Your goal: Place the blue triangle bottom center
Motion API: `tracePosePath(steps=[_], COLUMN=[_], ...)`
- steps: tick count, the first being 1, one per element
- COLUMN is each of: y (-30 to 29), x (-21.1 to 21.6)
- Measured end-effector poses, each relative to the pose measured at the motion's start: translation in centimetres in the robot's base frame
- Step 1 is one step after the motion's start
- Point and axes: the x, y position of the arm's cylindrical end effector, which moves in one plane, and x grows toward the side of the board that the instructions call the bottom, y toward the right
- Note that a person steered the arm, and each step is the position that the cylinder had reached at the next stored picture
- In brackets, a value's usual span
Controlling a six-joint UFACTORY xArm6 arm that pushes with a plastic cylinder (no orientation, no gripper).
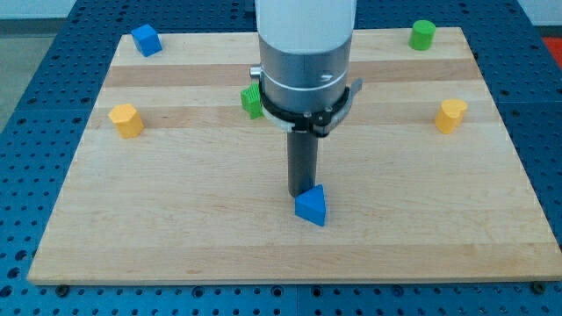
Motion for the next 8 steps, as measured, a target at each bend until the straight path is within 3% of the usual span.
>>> tracePosePath(steps=[2,3,5,7,8], y=[0.0,-0.6,5.7,4.0,4.4], x=[3.3,2.1,0.9,6.0,5.7])
